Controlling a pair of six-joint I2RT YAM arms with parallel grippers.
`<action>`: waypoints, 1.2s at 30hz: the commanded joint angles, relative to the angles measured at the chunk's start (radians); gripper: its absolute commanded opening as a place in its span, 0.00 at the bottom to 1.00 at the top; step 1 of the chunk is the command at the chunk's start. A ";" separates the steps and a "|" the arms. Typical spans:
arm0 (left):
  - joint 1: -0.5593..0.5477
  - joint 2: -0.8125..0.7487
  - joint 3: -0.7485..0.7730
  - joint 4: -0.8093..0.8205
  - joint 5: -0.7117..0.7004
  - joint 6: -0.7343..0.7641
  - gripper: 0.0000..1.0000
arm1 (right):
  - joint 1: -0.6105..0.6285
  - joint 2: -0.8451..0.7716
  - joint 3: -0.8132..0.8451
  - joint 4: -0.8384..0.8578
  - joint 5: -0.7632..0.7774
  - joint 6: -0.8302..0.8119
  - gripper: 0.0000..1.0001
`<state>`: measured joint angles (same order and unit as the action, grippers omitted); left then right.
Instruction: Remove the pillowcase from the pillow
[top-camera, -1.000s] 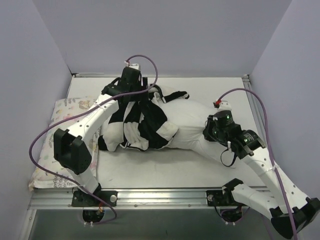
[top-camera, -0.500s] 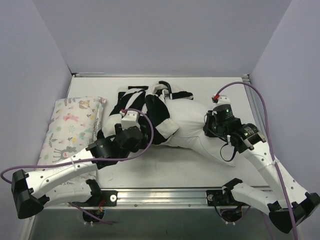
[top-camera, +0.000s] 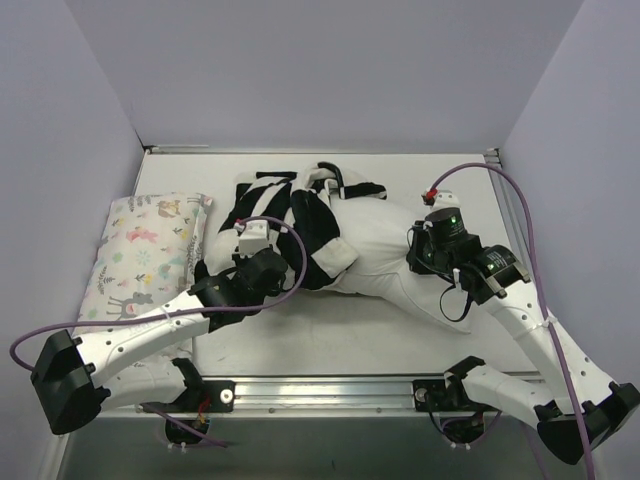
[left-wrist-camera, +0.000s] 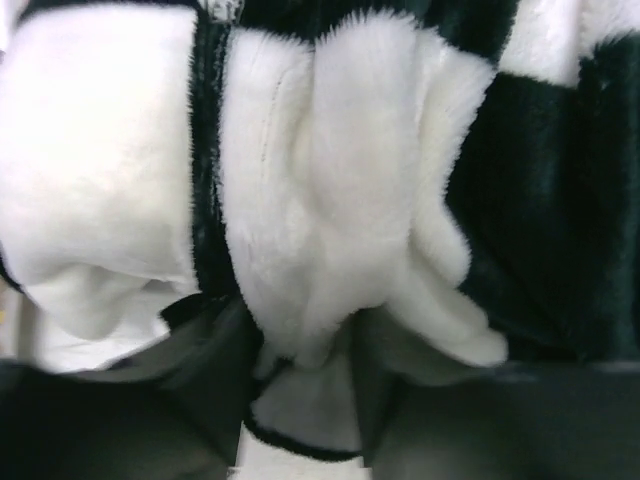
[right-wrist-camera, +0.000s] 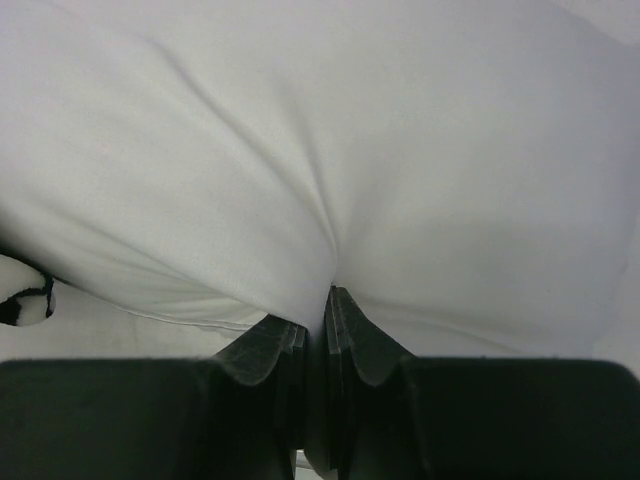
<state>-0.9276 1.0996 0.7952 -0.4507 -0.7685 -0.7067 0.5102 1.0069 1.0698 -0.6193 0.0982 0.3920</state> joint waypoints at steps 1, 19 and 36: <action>0.009 0.035 0.042 0.095 0.055 0.076 0.36 | -0.007 -0.021 0.048 0.018 0.043 -0.008 0.00; 0.182 0.247 0.926 -0.269 0.358 0.320 0.00 | -0.148 0.214 0.466 -0.099 -0.074 -0.038 0.00; 0.348 0.623 0.915 -0.045 0.598 0.260 0.66 | -0.029 0.242 0.353 -0.016 0.001 -0.015 0.91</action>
<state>-0.5686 1.7786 1.6474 -0.4679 -0.2142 -0.4690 0.4469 1.3380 1.4719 -0.6281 0.0208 0.3660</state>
